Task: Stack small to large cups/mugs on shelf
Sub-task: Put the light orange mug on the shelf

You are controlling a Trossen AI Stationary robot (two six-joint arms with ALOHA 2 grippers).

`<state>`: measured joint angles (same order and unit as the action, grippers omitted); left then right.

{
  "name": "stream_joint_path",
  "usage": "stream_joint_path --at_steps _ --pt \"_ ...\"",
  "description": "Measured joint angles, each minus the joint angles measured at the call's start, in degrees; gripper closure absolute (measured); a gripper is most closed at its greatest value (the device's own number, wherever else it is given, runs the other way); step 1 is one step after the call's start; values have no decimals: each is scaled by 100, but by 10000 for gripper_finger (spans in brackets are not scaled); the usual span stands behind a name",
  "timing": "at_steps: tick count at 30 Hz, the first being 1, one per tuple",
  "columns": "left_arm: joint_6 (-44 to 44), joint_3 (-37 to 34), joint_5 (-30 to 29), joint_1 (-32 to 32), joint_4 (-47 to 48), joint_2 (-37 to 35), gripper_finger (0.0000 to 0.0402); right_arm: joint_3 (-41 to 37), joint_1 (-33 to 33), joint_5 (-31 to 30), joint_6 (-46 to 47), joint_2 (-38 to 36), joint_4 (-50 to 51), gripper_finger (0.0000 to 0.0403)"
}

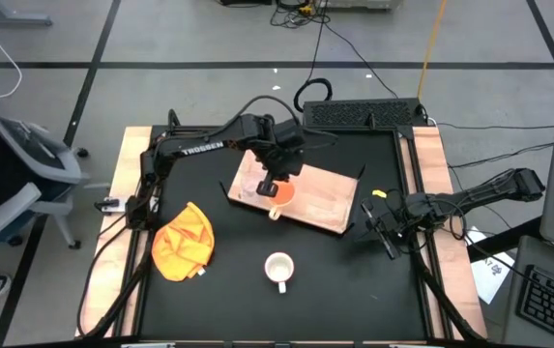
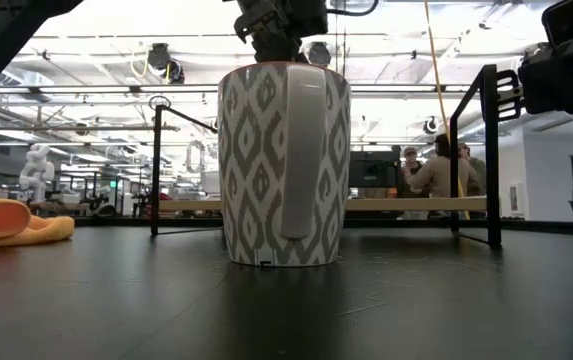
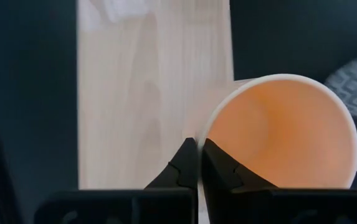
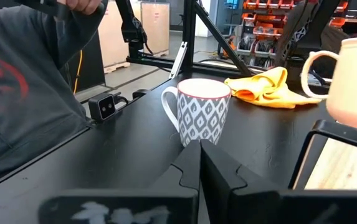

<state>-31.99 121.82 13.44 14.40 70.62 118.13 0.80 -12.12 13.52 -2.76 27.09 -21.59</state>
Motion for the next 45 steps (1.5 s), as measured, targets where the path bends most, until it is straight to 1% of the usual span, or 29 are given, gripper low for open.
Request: stream_joint_path --at_steps 3,5,15,22,36,45 --pt "-69 0 21 75 -323 0 399 2 0 0 -10 0 -3 403" --pt "-78 0 148 144 -453 0 399 2 1 0 42 0 -3 403" --pt "-223 2 168 381 -528 131 399 0 0 0 52 0 -6 403" --pt "-243 -1 138 557 -286 352 399 1 0 -2 97 8 -6 403" --pt "-286 -6 -155 425 299 619 399 0 0 -22 87 94 -3 403" --pt "-306 -4 -160 410 259 656 399 0 2 -22 83 96 -3 403"
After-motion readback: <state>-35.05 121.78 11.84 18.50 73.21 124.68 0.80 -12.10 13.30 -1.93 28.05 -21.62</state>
